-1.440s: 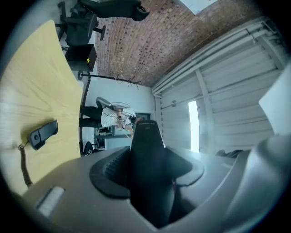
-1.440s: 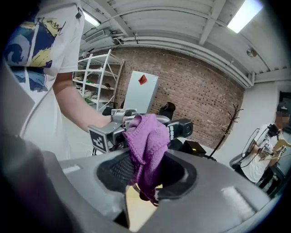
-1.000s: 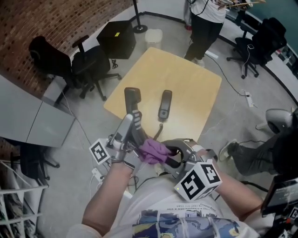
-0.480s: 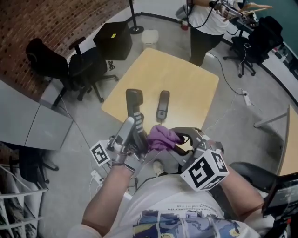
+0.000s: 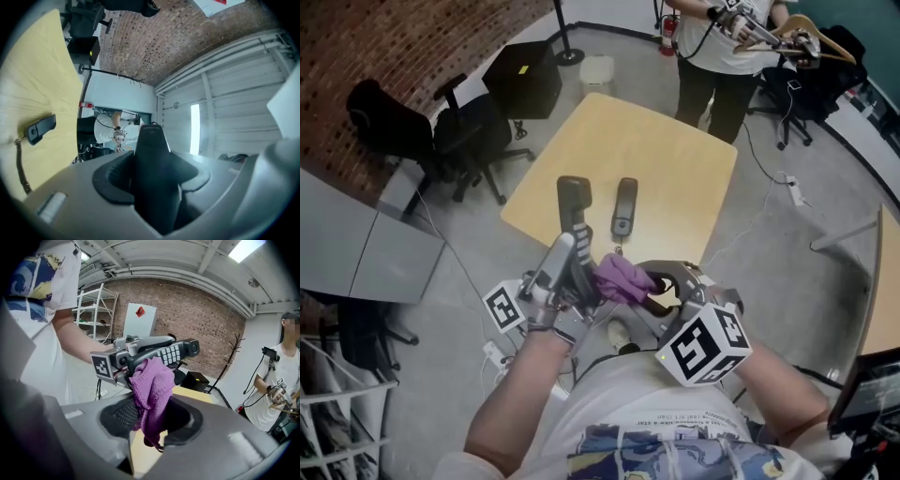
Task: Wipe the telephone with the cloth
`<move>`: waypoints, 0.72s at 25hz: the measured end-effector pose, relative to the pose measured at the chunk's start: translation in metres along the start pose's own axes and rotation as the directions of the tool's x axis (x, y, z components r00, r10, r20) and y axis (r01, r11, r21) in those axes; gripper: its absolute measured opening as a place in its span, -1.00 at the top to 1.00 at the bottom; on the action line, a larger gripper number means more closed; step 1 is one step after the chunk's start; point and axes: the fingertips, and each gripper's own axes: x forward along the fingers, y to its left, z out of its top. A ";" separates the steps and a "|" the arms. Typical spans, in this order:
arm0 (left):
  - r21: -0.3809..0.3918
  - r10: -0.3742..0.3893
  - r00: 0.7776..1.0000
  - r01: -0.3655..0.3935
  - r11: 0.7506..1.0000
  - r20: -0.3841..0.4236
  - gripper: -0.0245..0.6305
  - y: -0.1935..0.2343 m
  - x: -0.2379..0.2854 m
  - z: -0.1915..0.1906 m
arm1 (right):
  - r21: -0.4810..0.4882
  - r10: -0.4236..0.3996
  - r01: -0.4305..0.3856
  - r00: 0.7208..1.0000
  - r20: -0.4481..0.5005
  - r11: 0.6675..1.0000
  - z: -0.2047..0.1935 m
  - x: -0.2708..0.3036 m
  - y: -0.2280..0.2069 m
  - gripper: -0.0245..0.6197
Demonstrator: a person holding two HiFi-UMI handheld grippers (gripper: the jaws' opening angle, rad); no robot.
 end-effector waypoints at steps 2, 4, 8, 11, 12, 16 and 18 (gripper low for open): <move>0.002 0.015 1.000 -0.015 1.000 -0.002 0.14 0.006 -0.002 0.000 | 0.007 0.013 -0.013 1.000 -0.005 1.000 -0.002 -0.004 0.009 0.51; -0.003 0.027 1.000 -0.027 1.000 -0.004 0.14 0.011 -0.004 0.000 | 0.018 0.027 -0.027 1.000 -0.010 0.999 -0.003 -0.008 0.017 0.51; -0.009 0.056 0.998 -0.056 0.998 -0.007 0.14 0.021 -0.005 0.002 | 0.047 0.053 -0.052 0.998 -0.023 0.998 -0.003 -0.014 0.031 0.51; 0.018 0.095 0.995 -0.095 0.995 -0.017 0.14 0.034 -0.008 -0.006 | 0.076 0.059 -0.057 0.998 -0.020 0.995 -0.014 -0.022 0.039 0.51; 0.035 0.114 0.993 -0.113 0.993 -0.021 0.14 0.039 -0.009 -0.010 | 0.088 0.053 -0.052 0.998 -0.018 0.995 -0.020 -0.026 0.040 0.51; 0.111 0.212 0.977 -0.210 0.971 -0.012 0.14 0.057 -0.012 -0.009 | 0.144 0.025 -0.022 0.999 -0.019 0.989 -0.039 -0.038 0.031 0.51; 0.183 0.281 0.960 -0.274 0.944 -0.015 0.14 0.069 -0.013 -0.006 | 0.174 0.011 -0.008 1.000 -0.019 0.985 -0.047 -0.043 0.023 0.51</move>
